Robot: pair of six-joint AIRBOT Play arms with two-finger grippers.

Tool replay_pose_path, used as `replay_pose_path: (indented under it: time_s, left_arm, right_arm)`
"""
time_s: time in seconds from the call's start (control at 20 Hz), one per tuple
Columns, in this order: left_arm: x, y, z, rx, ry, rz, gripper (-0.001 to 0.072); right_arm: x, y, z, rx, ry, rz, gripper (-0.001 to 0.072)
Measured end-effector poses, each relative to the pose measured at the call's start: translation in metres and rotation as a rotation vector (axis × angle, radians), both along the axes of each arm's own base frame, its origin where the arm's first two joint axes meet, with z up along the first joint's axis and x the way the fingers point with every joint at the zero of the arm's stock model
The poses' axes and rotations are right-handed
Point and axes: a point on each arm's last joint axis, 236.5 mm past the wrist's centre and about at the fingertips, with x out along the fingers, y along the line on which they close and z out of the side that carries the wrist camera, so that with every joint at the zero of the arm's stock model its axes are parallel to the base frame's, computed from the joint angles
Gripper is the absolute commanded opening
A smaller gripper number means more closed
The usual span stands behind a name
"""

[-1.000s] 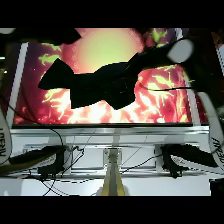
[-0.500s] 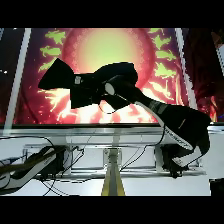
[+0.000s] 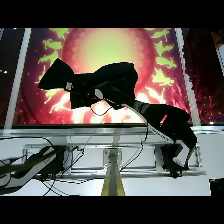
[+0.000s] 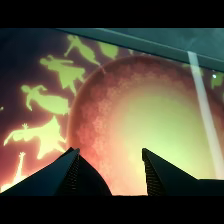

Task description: Fold the clothes and pants, and hang the long-sleeved shirts on hangers.

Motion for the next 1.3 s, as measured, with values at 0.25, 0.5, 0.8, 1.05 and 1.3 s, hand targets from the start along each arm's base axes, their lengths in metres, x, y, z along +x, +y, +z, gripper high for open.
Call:
replay_pose_path:
  time_s: [0.25,0.5,0.8,1.05,1.3]
  left_arm:
    - [0.005,0.003,-0.007,-0.008,0.015,0.001,0.0418]
    - [0.01,0.005,-0.013,-0.014,0.03,0.001,0.0418]
    - [0.012,0.006,-0.016,-0.017,0.036,0.001,0.0417]
    - [0.015,0.008,-0.02,-0.017,0.047,0.004,0.0028]
    - [0.01,0.014,-0.039,0.036,0.115,-0.002,0.0026]
  right_arm:
    - [0.002,0.005,-0.012,-0.006,0.006,0.006,0.038]
    - [0.007,0.001,-0.018,-0.031,-0.012,0.016,0.0046]
    - [0.016,-0.001,-0.008,-0.041,-0.036,0.023,0.0045]
    - [0.063,-0.002,0.077,0.07,-0.139,-0.065,0.0045]
    - [0.138,-0.097,0.196,0.199,-0.152,-0.379,0.0045]
